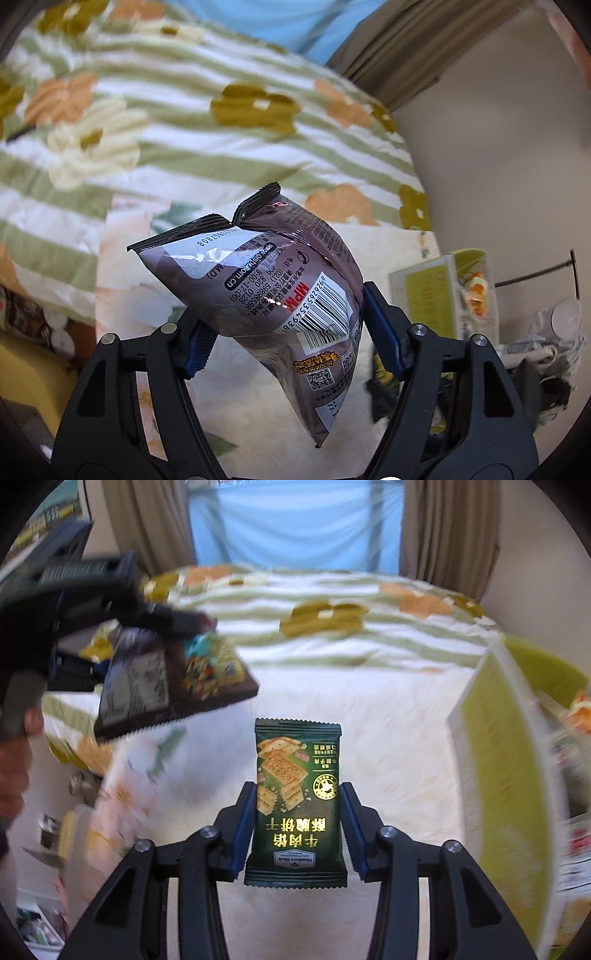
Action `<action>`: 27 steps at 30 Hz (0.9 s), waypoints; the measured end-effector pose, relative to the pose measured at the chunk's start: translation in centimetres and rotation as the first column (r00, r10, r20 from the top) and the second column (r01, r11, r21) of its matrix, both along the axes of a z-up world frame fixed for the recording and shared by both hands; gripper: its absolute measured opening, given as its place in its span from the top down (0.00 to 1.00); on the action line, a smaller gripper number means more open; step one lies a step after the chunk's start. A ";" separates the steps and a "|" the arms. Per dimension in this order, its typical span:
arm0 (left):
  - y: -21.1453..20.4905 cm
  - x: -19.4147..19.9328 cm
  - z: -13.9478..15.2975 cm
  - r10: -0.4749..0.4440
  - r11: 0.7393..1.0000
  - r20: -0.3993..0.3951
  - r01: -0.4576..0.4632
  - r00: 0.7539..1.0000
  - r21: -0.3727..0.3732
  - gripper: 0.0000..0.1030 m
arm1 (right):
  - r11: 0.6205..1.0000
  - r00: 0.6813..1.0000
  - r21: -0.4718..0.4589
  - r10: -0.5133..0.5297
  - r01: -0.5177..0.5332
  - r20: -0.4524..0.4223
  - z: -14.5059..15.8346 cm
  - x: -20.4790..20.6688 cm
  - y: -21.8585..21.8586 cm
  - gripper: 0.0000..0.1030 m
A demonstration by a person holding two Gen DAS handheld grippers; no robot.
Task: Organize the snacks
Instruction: 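Carry both packs into the green box and open both tools to release them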
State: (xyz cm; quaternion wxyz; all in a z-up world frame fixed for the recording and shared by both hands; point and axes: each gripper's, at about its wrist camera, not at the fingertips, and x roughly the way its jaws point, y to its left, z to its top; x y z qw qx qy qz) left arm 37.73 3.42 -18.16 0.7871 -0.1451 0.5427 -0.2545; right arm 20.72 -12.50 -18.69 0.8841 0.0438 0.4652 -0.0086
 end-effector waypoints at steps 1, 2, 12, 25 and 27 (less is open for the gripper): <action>-0.4 -0.4 1.3 -0.007 1.000 0.023 0.007 1.000 0.001 0.33 | 1.000 1.000 0.006 -0.008 0.008 0.023 1.6 -0.4 -0.6 0.61; -0.8 -1.0 2.7 -0.014 1.000 0.043 0.014 0.999 -0.001 0.33 | 1.000 0.999 0.013 -0.014 0.013 0.046 3.3 -0.8 -1.4 0.61; -12.3 -8.1 10.9 -0.131 0.984 0.138 0.146 0.982 -0.104 0.33 | 0.997 0.989 -0.024 -0.074 0.078 0.131 13.6 -7.1 -12.2 0.61; -29.4 -15.7 7.4 -0.218 0.966 0.044 0.222 0.975 -0.130 0.29 | 0.991 0.985 -0.024 -0.127 0.131 0.121 15.4 -14.3 -26.0 0.61; -30.9 -16.6 6.8 -0.213 0.972 0.043 0.216 0.976 -0.089 0.17 | 0.993 0.987 -0.019 -0.116 0.119 0.112 15.1 -14.7 -27.2 0.61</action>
